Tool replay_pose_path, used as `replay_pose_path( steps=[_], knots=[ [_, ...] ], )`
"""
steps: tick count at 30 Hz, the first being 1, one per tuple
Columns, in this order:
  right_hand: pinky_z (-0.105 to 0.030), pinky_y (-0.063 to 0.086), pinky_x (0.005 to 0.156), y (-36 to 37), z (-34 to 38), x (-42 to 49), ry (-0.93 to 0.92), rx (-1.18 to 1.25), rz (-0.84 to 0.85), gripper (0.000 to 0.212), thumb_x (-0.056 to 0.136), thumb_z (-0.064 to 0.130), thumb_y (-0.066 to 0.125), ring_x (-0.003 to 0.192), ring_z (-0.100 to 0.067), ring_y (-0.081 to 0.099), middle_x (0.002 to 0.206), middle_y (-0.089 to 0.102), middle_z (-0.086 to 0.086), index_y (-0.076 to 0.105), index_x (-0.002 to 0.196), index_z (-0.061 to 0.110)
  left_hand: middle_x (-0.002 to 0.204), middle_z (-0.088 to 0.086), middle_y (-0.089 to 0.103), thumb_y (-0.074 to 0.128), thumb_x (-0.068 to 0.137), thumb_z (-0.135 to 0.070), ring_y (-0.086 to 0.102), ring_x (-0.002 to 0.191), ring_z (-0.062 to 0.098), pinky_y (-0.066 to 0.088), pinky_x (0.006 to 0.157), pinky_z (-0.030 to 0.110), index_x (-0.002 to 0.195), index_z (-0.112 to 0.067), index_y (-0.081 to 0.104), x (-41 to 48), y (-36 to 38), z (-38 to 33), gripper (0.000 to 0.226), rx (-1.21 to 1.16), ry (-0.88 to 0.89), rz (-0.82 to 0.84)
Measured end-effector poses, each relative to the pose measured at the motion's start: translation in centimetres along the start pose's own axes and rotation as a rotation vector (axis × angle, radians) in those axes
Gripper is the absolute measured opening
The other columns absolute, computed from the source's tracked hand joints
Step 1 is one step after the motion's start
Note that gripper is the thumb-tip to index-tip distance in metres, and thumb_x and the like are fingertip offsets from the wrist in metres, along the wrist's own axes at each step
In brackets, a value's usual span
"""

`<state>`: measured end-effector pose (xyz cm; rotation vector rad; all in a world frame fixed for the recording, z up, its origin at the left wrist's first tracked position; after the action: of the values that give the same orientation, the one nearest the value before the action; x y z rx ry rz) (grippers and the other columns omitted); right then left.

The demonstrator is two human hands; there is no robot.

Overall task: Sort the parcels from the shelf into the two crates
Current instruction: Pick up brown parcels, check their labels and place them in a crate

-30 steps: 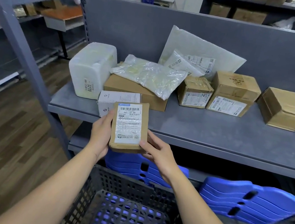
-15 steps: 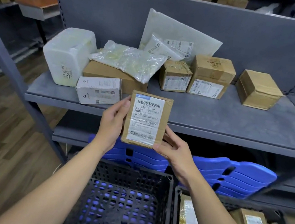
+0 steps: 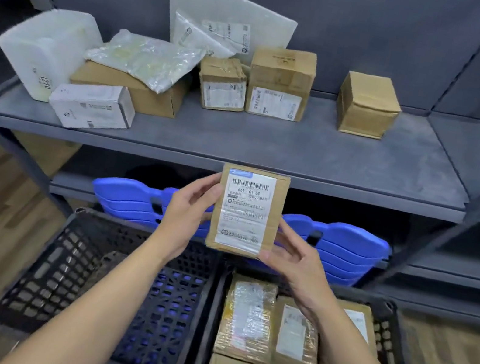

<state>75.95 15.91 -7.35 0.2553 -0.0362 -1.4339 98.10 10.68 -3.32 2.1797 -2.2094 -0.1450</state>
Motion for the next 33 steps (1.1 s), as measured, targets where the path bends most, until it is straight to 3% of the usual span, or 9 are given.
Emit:
replay_pose_path(
  steps=[4, 8, 13, 15, 17, 21, 26, 30, 33],
  knots=[
    [-0.02, 0.055, 0.091, -4.5, 0.5, -1.2, -0.022, -0.007, -0.033, 0.077, 0.076, 0.006, 0.081, 0.116, -0.009, 0.07, 0.121, 0.075, 0.017, 0.052, 0.146, 0.021, 0.128, -0.005, 0.073, 0.057, 0.097, -0.043, 0.067, 0.123, 0.014, 0.055, 0.098, 0.042, 0.139, -0.016, 0.064, -2.1, 5.6, 0.9, 0.05, 0.006, 0.041, -0.101],
    [-0.021, 0.055, 0.094, -7.3, 0.4, -2.3, -0.056, -0.03, -0.06, 0.067, 0.087, -0.005, 0.074, 0.113, -0.007, 0.07, 0.115, 0.075, 0.023, 0.053, 0.14, 0.03, 0.129, -0.007, 0.073, 0.048, 0.11, -0.026, 0.066, 0.125, 0.013, 0.054, 0.104, 0.038, 0.135, -0.016, 0.067, -3.6, 9.6, 1.0, 0.033, 0.016, 0.081, -0.178],
    [-0.028, 0.056, 0.097, -8.9, 0.8, -3.6, -0.146, 0.028, -0.134, 0.053, 0.092, 0.006, 0.072, 0.119, -0.017, 0.069, 0.13, 0.073, 0.001, 0.059, 0.14, 0.024, 0.129, -0.001, 0.073, 0.038, 0.11, -0.043, 0.069, 0.12, 0.019, 0.057, 0.095, 0.039, 0.136, -0.016, 0.065, -3.7, 11.6, 0.5, 0.046, 0.041, 0.06, -0.165],
    [-0.039, 0.058, 0.098, -8.8, 1.6, -3.6, -0.096, 0.22, -0.161, 0.035, 0.103, 0.013, 0.059, 0.121, -0.024, 0.068, 0.129, 0.073, -0.005, 0.064, 0.138, 0.012, 0.133, 0.001, 0.07, 0.035, 0.107, -0.053, 0.069, 0.118, 0.021, 0.056, 0.098, 0.043, 0.135, -0.019, 0.063, -3.4, 11.7, 0.3, 0.052, -0.048, 0.015, -0.225],
    [-0.048, 0.056, 0.099, -8.8, 2.5, -3.4, 0.104, 0.639, -0.181, 0.035, 0.105, 0.025, 0.051, 0.115, -0.033, 0.068, 0.127, 0.072, -0.014, 0.066, 0.129, 0.006, 0.132, 0.003, 0.069, 0.031, 0.109, -0.051, 0.07, 0.117, 0.022, 0.055, 0.1, 0.045, 0.13, -0.02, 0.064, -3.0, 11.3, 0.1, 0.05, -0.1, 0.007, -0.293],
    [-0.031, 0.055, 0.066, -9.1, 2.4, -3.2, 0.406, 1.172, -0.097, 0.053, 0.097, 0.041, 0.048, 0.076, -0.032, 0.063, 0.106, 0.065, -0.024, 0.068, 0.117, -0.003, 0.127, 0.005, 0.072, 0.033, 0.112, -0.042, 0.069, 0.119, 0.026, 0.056, 0.099, 0.047, 0.124, -0.02, 0.067, -2.7, 11.0, -0.1, 0.043, -0.093, -0.001, -0.3],
    [-0.024, 0.051, 0.051, -9.3, 1.8, -3.4, 0.424, 1.264, -0.006, 0.049, 0.09, 0.034, 0.052, 0.063, -0.024, 0.059, 0.098, 0.056, -0.019, 0.071, 0.106, -0.008, 0.125, 0.0, 0.074, 0.056, 0.106, -0.029, 0.068, 0.121, 0.018, 0.051, 0.108, 0.054, 0.122, -0.022, 0.072, -1.9, 11.7, -1.8, 0.024, 0.057, 0.031, -0.085],
    [-0.026, 0.05, 0.046, -8.9, 1.1, -4.1, 0.481, 1.249, 0.152, 0.044, 0.09, 0.03, 0.053, 0.058, -0.026, 0.058, 0.094, 0.053, -0.018, 0.07, 0.106, -0.007, 0.139, -0.018, 0.065, 0.078, 0.076, -0.05, 0.056, 0.134, 0.004, 0.045, 0.113, 0.036, 0.123, -0.049, 0.071, 0.4, 13.8, -6.7, 0.048, 0.322, 0.034, 0.376],
    [-0.028, 0.049, 0.041, -8.6, 0.5, -4.7, 0.523, 1.264, 0.27, 0.045, 0.09, 0.032, 0.053, 0.055, -0.028, 0.058, 0.092, 0.049, -0.018, 0.068, 0.106, -0.008, 0.143, -0.018, 0.062, 0.083, 0.078, -0.041, 0.054, 0.136, 0.006, 0.042, 0.113, 0.029, 0.127, -0.05, 0.069, 2.3, 16.3, -10.3, 0.051, 0.508, -0.007, 0.665]
  ],
)
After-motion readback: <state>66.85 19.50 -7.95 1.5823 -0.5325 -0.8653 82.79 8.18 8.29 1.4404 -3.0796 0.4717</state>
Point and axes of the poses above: each hand's wrist, its own x-axis towards the middle knuckle, its own y-axis out of the palm, z = x × y, the point moved 1 cm from there along x, towards the middle knuckle
